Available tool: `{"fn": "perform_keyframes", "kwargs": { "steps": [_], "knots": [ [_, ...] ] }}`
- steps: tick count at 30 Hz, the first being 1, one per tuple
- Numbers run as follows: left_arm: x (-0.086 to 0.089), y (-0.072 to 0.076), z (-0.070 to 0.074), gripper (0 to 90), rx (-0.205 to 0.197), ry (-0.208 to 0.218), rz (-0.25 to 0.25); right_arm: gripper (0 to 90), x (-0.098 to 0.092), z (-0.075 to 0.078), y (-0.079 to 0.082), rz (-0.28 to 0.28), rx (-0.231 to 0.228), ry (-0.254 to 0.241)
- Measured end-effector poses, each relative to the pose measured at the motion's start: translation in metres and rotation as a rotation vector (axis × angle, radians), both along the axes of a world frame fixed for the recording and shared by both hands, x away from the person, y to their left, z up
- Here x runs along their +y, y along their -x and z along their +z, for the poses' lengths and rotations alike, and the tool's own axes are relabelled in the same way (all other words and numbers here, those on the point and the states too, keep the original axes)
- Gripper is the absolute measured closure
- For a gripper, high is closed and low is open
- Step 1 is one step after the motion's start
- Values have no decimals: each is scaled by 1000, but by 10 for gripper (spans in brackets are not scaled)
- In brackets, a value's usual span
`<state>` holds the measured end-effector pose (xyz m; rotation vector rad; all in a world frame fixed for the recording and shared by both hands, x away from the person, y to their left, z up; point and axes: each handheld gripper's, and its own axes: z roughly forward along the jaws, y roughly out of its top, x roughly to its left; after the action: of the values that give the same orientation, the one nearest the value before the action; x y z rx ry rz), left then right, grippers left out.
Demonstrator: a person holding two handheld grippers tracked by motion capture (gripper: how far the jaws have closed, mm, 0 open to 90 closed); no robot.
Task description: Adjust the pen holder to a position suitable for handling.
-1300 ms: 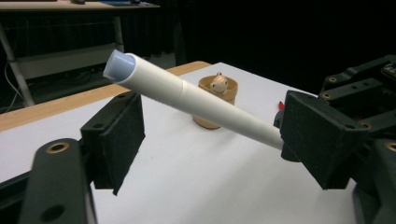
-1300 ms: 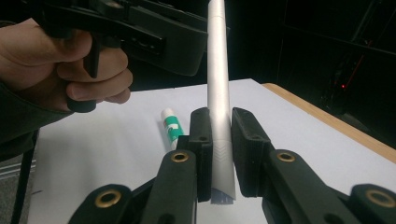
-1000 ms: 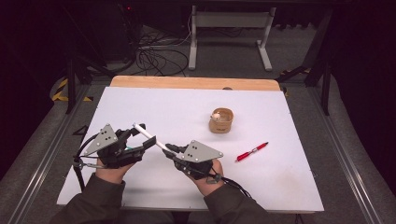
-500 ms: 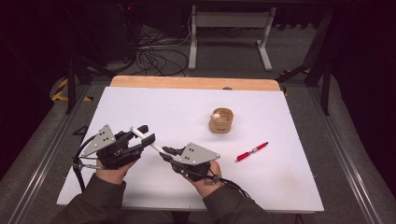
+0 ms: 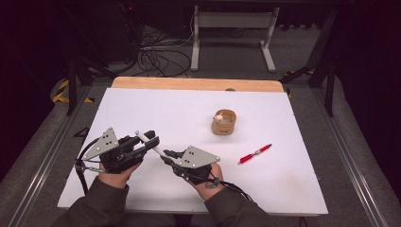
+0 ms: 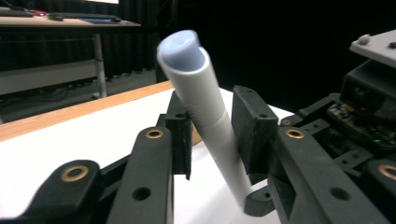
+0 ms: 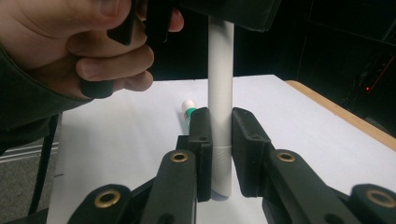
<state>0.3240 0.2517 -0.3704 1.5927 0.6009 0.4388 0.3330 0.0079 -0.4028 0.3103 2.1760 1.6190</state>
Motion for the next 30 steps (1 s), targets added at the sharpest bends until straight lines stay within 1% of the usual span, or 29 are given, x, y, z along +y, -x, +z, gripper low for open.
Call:
{"fn": "perform_keyframes", "kwargs": {
  "steps": [2,6,12,26,30],
  "knots": [
    [-2,1,0,723,-2,9,-15,791,0,-1,0,2,1,4],
    [-6,3,2,755,-13,-6,-35,792,2,-2,0,7,-3,16],
    [-7,4,1,773,-5,4,-60,791,3,-3,0,9,-6,19],
    [-11,5,1,779,-14,-9,-58,779,4,-5,-1,20,2,16],
    [-13,4,-1,779,-7,-17,-68,760,5,-6,-1,27,4,8]
  ]
}}
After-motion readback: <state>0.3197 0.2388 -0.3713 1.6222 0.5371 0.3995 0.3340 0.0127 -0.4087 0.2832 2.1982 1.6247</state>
